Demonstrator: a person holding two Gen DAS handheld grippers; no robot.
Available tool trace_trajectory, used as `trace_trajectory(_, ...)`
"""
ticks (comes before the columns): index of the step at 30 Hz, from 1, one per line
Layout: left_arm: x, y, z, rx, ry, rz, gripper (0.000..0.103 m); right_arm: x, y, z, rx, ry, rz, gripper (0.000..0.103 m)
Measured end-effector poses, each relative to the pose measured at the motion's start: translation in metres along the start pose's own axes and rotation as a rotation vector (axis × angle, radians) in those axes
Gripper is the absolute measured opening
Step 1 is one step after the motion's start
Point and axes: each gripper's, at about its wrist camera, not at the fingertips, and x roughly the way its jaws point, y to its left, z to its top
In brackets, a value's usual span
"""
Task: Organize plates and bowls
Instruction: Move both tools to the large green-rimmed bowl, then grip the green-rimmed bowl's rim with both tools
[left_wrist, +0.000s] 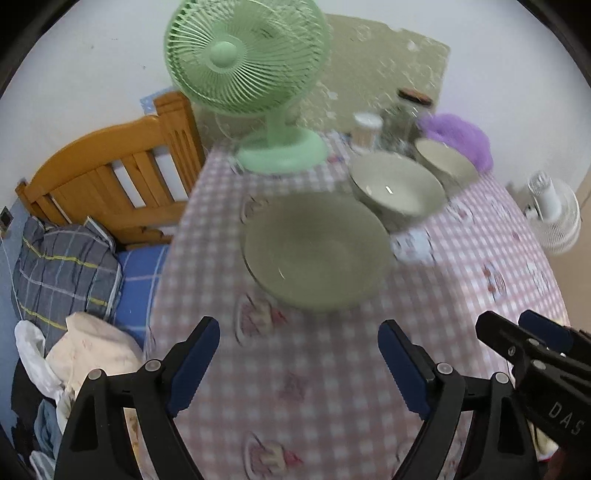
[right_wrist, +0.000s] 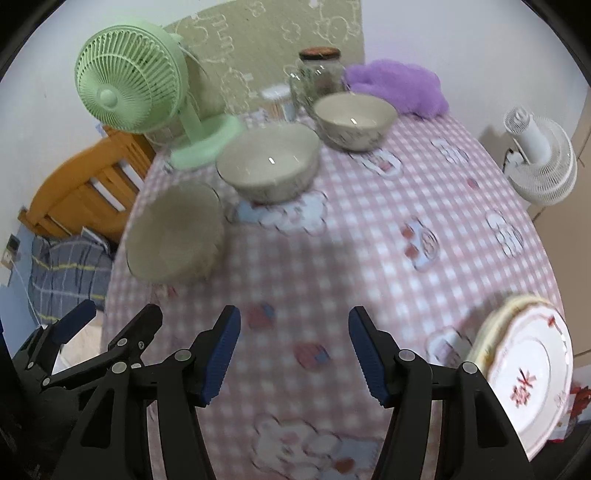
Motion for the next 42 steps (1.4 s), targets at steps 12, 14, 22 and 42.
trace_trajectory(12, 0.051, 0.026, 0.039, -0.007, -0.010, 0.032, 0.060, 0.045, 0.050, 0.051, -0.067, -0.089, -0.014, 0.063)
trace_trajectory(14, 0.057, 0.025, 0.043, -0.007, -0.006, 0.020, 0.060, 0.052, 0.055, 0.056, -0.073, -0.096, -0.018, 0.061)
trace_trajectory(22, 0.084, 0.026, 0.051, -0.017, 0.021, 0.011, 0.047, 0.083, 0.070, 0.069, -0.067, -0.065, -0.042, 0.041)
trace_trajectory(42, 0.095, 0.024, 0.046, 0.033, 0.091, 0.044, 0.021, 0.098, 0.085, 0.066, -0.118, -0.033, -0.070, 0.015)
